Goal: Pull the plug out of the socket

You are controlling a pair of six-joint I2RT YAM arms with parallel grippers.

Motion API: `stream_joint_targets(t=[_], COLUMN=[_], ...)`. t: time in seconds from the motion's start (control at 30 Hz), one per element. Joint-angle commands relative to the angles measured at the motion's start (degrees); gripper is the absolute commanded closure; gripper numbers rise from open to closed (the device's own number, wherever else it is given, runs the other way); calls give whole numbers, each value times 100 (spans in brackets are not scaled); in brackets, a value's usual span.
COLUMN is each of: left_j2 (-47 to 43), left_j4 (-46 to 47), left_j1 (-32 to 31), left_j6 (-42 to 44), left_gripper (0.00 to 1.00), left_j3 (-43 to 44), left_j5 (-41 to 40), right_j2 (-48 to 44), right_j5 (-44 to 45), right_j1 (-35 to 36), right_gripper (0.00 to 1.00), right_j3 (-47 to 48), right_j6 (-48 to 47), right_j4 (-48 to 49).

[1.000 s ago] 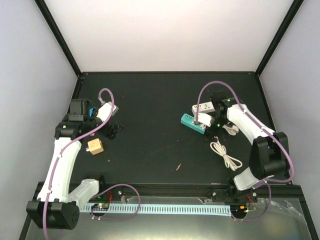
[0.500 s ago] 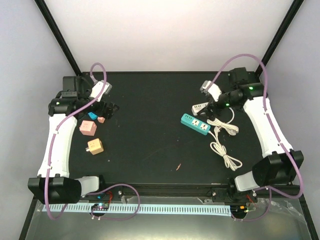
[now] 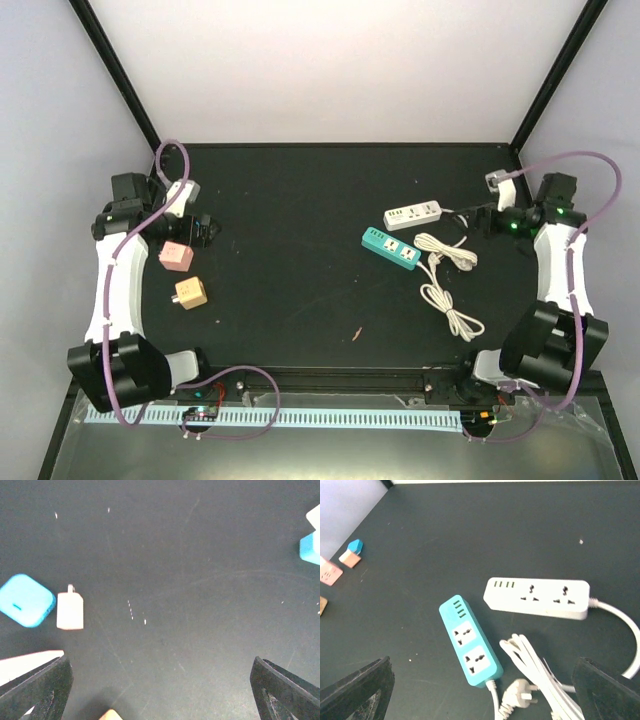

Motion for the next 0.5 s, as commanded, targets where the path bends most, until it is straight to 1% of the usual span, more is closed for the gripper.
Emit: stream_joint_targets(t=[0.0,0.2,0.33,0.47], left_j2=[-296,-494,-631,-747], left_j4=[374,630,736,810], left_j1=[257,446,465,466], left_j6=[136,124,65,12], left_gripper=[1,1,1,1], left_j3=[-607,-1229,-1390,-1449], left_j5=[-14,7,-10,17], right_j2=[46,-126,-334,-441], right_j5=[-624,-736,-740,-670], right_j1=[-496,-777,-776,-776], right_gripper=[0,0,0,0], right_j3=[-391,-944,-1259,-1341], right_j6=[144,87,238,229], right_j4=[456,632,892,959])
